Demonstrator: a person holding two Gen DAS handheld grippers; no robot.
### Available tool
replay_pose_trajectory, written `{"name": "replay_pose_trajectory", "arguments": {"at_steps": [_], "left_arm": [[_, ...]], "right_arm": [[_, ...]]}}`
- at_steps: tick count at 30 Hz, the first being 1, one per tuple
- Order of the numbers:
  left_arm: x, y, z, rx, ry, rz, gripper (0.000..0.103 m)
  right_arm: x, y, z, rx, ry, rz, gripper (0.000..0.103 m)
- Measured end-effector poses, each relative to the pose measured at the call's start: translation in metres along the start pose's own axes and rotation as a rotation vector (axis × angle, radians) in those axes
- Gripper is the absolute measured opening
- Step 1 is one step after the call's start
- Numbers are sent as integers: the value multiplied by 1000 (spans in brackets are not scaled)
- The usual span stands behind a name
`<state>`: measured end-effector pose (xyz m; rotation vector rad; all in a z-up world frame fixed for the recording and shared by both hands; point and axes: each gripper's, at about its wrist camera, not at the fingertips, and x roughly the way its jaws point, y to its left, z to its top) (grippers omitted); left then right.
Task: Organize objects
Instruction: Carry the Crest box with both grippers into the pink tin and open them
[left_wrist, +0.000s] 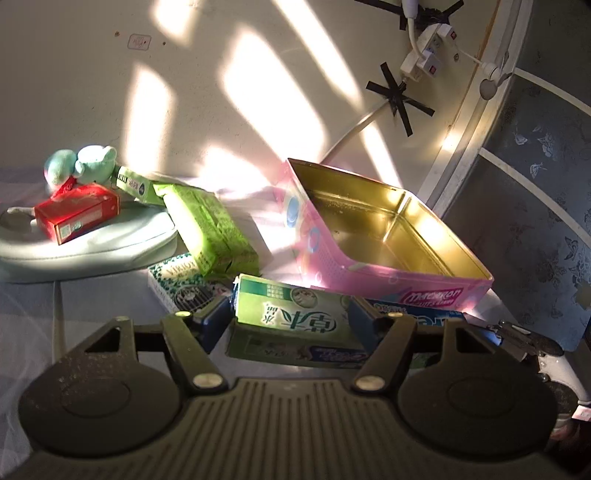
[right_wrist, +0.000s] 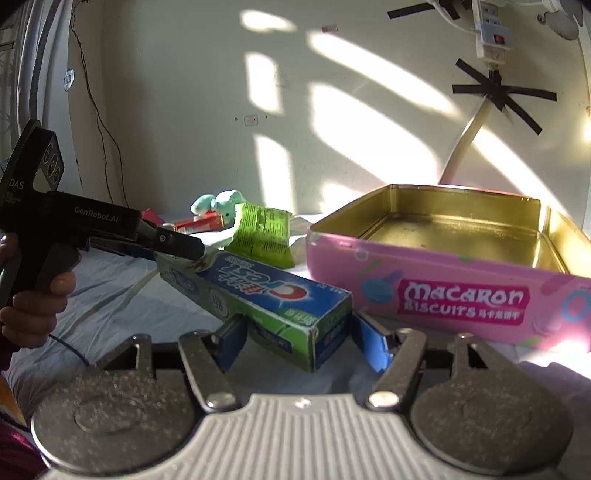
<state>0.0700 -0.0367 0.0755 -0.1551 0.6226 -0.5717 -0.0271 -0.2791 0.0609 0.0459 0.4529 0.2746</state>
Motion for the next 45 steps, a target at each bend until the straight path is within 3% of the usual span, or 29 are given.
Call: {"name": "replay_pose_trajectory", "arguments": {"at_steps": [7, 11, 18, 25, 28, 37, 45], "left_arm": [[31, -42, 49, 76, -95, -50, 72], [65, -62, 65, 108, -106, -78, 72], [121, -74, 80, 94, -59, -98, 72], [160, -74, 75, 99, 9, -60, 72], [171, -71, 69, 89, 65, -76, 71], [158, -85, 43, 175, 76, -69, 71], [98, -81, 24, 221, -22, -53, 72]], "right_arm": [[-10, -34, 38, -38, -125, -120, 66], [-3, -65, 46, -12, -137, -176, 67], [18, -104, 46, 1, -105, -243, 67], [43, -128, 35, 18, -27, -264, 68], [51, -132, 27, 50, -5, -287, 74], [35, -126, 24, 140, -57, -283, 75], [3, -96, 29, 156, -162, -221, 75]]}}
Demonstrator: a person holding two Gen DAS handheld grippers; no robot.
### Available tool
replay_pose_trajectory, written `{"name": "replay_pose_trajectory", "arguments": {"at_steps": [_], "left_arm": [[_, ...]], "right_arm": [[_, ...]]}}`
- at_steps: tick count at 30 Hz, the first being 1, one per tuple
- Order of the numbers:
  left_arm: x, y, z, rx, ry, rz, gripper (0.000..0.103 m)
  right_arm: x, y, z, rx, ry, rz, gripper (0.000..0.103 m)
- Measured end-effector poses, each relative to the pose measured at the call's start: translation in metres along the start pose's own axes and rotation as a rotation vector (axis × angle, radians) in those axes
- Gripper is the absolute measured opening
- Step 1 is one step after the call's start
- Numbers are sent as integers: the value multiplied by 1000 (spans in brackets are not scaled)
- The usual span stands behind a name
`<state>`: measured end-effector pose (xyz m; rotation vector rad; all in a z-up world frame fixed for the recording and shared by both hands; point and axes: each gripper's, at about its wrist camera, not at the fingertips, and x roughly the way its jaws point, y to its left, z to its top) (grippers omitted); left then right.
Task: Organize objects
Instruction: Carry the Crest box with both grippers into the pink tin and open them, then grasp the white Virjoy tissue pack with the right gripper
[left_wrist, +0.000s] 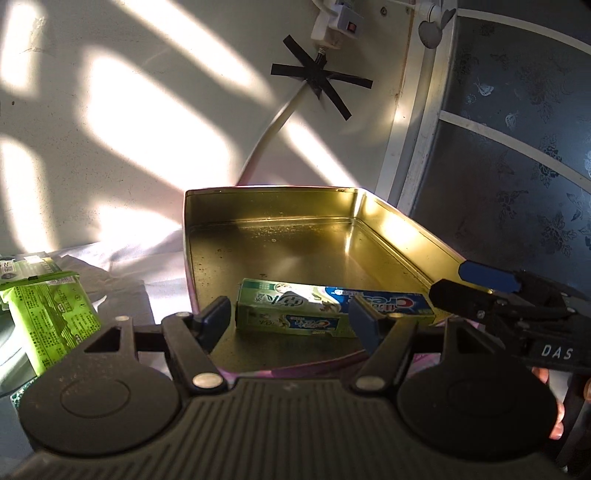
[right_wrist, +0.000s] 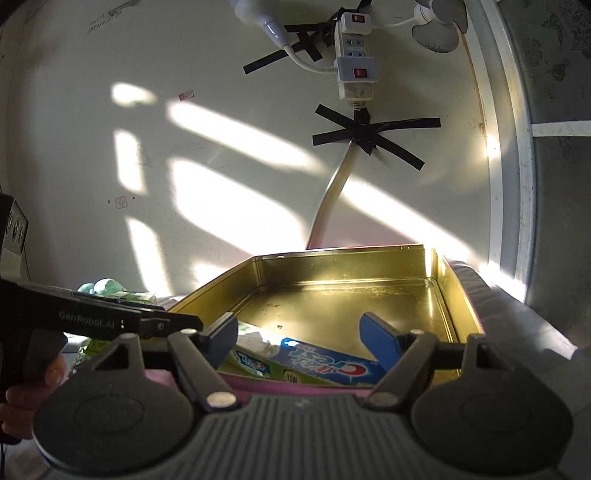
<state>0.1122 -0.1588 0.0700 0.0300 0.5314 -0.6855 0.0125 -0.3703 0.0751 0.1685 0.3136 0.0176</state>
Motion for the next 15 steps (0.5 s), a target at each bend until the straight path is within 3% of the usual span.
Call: {"name": "replay_pose_trajectory", "arguments": {"at_steps": [5, 15], "left_arm": [[-41, 23, -22, -29, -20, 48, 73], [-92, 81, -82, -98, 42, 244, 73]], "right_arm": [[-12, 23, -3, 1, -10, 74, 75], [-7, 91, -21, -78, 54, 224, 76]]}}
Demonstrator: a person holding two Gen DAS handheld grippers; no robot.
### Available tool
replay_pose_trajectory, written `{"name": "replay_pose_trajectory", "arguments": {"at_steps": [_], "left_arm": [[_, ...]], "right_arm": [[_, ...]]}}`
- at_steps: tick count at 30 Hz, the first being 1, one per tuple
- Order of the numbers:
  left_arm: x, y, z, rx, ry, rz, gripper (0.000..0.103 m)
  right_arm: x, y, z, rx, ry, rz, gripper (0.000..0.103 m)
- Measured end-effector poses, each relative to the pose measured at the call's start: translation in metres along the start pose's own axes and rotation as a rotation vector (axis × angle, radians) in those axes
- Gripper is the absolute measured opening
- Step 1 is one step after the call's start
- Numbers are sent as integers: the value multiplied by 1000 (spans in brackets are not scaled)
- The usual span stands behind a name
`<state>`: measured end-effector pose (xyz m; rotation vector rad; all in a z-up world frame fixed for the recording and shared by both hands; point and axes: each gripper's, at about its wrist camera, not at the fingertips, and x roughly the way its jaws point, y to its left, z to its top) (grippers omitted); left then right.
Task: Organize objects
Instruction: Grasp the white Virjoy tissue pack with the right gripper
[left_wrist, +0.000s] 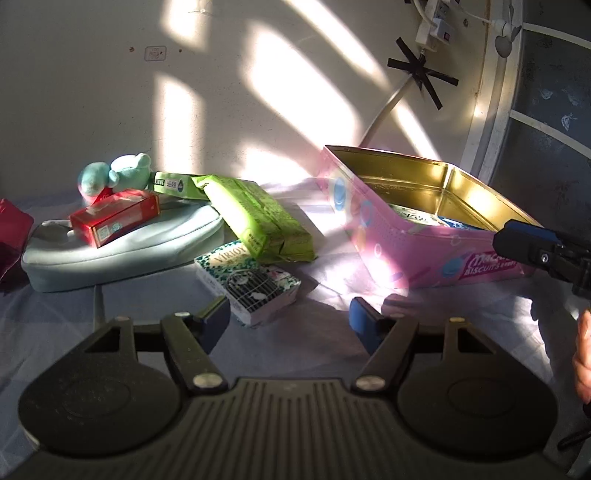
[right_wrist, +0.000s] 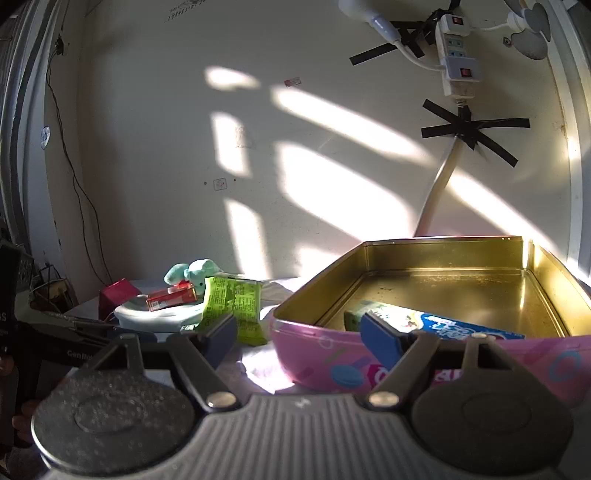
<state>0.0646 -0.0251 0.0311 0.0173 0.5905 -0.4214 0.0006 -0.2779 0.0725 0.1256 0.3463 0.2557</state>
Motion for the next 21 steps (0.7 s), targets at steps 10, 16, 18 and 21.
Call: {"name": "replay_pose_trajectory", "arguments": {"at_steps": [10, 16, 18, 21], "left_arm": [[-16, 62, -25, -55, -6, 178, 74], [-18, 88, -30, -146, -18, 186, 74], [-19, 93, -29, -183, -23, 170, 74], [-21, 95, -31, -205, -38, 158, 74]], "right_arm": [[33, 60, -15, -104, 111, 91, 76], [64, 85, -17, -148, 186, 116, 76], [78, 91, -17, -148, 219, 126, 76], [103, 98, -17, -161, 271, 123, 77]]}}
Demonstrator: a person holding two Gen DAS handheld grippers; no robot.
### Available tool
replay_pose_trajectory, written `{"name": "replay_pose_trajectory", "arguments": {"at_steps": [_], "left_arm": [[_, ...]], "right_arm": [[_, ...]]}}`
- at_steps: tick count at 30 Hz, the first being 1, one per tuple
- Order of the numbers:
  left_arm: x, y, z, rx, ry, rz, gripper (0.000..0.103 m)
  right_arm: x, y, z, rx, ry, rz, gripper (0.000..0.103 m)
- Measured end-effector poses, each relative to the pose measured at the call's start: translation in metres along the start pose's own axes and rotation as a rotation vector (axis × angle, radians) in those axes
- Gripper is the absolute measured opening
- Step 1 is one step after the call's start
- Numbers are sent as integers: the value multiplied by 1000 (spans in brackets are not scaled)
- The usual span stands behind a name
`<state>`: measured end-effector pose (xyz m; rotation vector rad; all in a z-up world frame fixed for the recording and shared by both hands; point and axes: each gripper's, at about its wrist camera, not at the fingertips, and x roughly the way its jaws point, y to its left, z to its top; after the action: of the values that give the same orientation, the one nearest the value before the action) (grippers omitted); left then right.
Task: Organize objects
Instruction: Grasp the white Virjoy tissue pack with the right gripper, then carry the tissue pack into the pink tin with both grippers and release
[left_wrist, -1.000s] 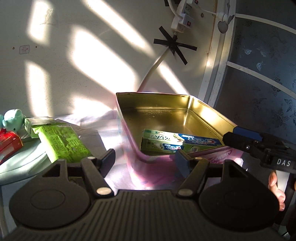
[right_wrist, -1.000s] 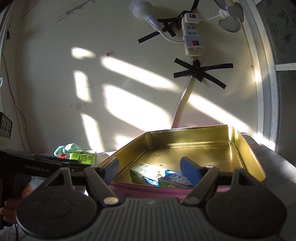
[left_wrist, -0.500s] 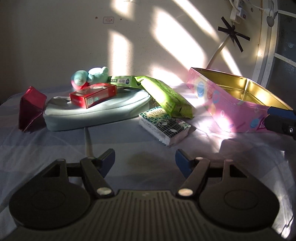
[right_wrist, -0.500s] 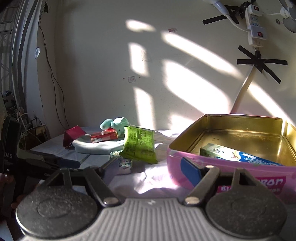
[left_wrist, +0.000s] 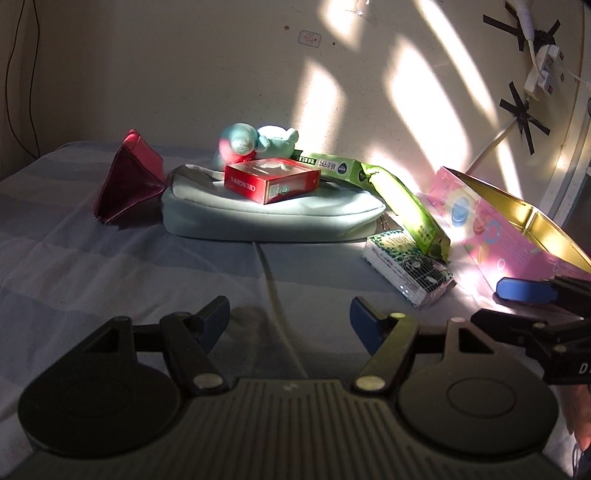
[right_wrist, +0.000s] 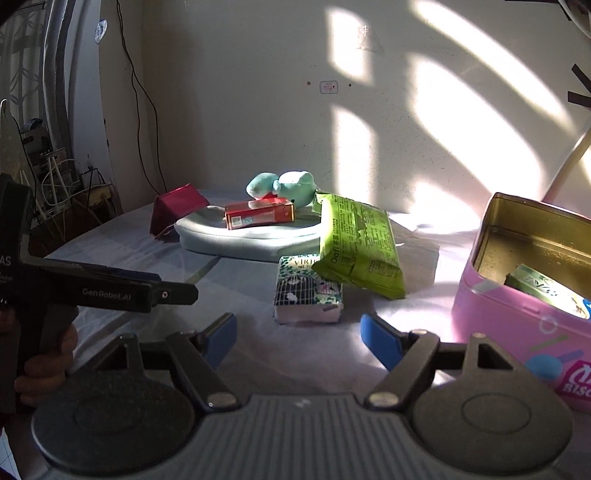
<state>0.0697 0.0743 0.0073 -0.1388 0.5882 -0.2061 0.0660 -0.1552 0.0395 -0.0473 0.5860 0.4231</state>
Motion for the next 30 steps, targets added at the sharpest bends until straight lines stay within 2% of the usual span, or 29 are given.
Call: {"name": "replay_pose_trajectory", "arguments": {"at_steps": [7, 11, 12, 13, 15, 20, 24, 27, 30], "left_arm": [[-3, -6, -2, 47, -24, -16, 74], [-3, -9, -2, 71, -30, -22, 75], [-3, -9, -2, 72, -29, -23, 75], [-3, -8, -2, 71, -28, -24, 75], [-3, -8, -2, 67, -26, -25, 76], [-3, -8, -2, 63, -25, -32, 77], [-3, -10, -2, 75, -24, -50, 77], [-3, -11, -3, 81, -11, -96, 77], [-5, -19, -4, 107, 3, -155, 77]], "right_arm": [[54, -4, 14, 17, 112, -42, 80], [68, -1, 18, 13, 105, -59, 81], [68, 1, 18, 0, 101, -61, 76], [68, 4, 18, -18, 99, -54, 66], [64, 9, 17, -41, 102, -31, 56], [40, 30, 2, -158, 96, 37, 55], [7, 33, -16, -201, 113, 108, 56], [-22, 26, -31, -196, 127, 118, 56], [-49, 19, -45, -171, 135, 92, 57]]}}
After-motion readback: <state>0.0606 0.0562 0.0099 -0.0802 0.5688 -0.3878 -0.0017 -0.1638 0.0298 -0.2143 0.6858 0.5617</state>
